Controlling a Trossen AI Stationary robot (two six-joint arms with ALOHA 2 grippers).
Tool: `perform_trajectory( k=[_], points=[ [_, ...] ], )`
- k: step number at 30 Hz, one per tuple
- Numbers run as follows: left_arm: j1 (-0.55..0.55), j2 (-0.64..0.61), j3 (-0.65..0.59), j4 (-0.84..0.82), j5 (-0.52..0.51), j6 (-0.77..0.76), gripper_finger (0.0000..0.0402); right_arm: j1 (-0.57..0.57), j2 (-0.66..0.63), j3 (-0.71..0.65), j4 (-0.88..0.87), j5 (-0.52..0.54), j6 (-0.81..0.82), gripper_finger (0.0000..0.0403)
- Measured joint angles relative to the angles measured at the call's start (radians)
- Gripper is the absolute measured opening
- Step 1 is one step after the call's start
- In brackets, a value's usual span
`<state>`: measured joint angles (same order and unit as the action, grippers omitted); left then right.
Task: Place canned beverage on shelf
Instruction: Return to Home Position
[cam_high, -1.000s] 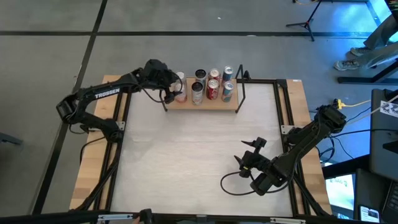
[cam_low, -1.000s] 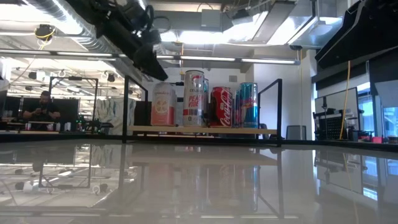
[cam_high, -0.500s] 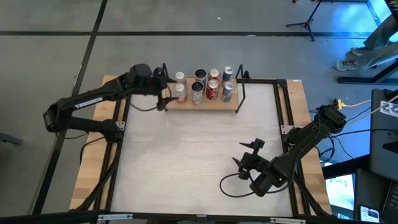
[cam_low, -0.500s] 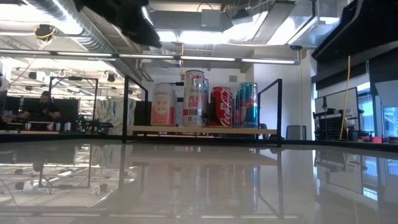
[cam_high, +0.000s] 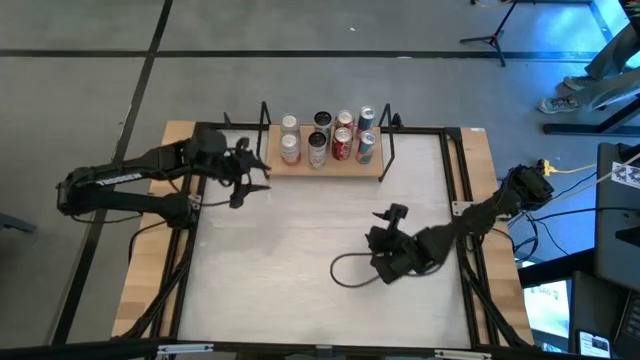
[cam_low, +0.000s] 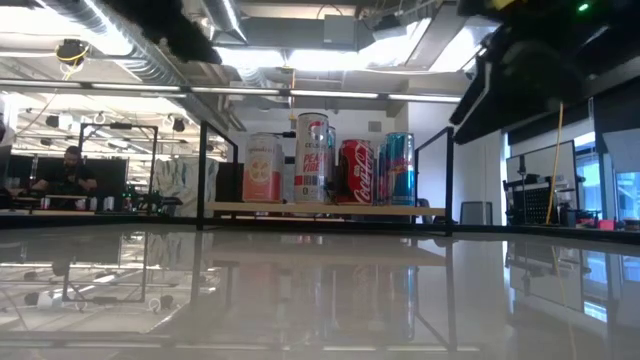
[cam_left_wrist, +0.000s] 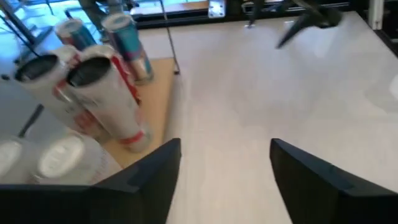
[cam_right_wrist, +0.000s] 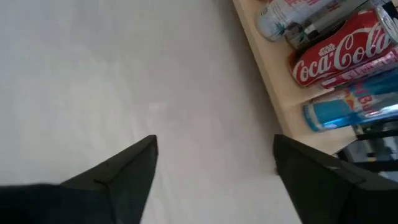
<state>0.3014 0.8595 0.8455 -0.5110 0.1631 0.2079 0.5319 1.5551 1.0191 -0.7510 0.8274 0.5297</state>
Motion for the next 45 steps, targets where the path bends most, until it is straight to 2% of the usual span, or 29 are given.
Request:
perform_trajectory(
  k=[7, 12, 17, 20, 26, 32, 39, 45],
  points=[
    [-0.068, -0.132, -0.228, 0.208, 0.015, -0.142, 0.0166, -0.106, 0.0, 0.0, 0.001, -0.064, -0.176, 0.0202],
    [-0.115, -0.142, -0.337, 0.378, 0.01, -0.196, 0.0124, -0.168, -0.042, -0.001, 0.036, -0.153, -0.292, 0.0122],
    [-0.144, -0.14, -0.435, 0.54, -0.016, -0.161, 0.0097, -0.248, -0.157, -0.097, 0.276, -0.317, -0.472, 0.0064],
    [-0.143, -0.139, -0.499, 0.61, -0.015, -0.127, 0.0083, -0.303, -0.252, -0.186, 0.39, -0.424, -0.51, 0.0041],
    [-0.137, -0.143, -0.53, 0.637, 0.035, -0.135, 0.0054, -0.394, -0.477, -0.395, 0.604, -0.573, -0.542, 0.002],
    [-0.136, -0.142, -0.53, 0.638, 0.031, -0.127, 0.0029, -0.448, -0.684, -0.561, 0.745, -0.72, -0.536, 0.0018],
    [-0.137, -0.142, -0.53, 0.635, 0.113, -0.045, 0.0004, -0.449, -0.852, -0.679, 0.761, -0.74, -0.534, 0.0018],
    [-0.135, -0.142, -0.53, 0.628, 0.117, -0.04, 0.0002, -0.449, -0.961, -0.737, 0.76, -0.741, -0.511, 0.0018]
  ],
)
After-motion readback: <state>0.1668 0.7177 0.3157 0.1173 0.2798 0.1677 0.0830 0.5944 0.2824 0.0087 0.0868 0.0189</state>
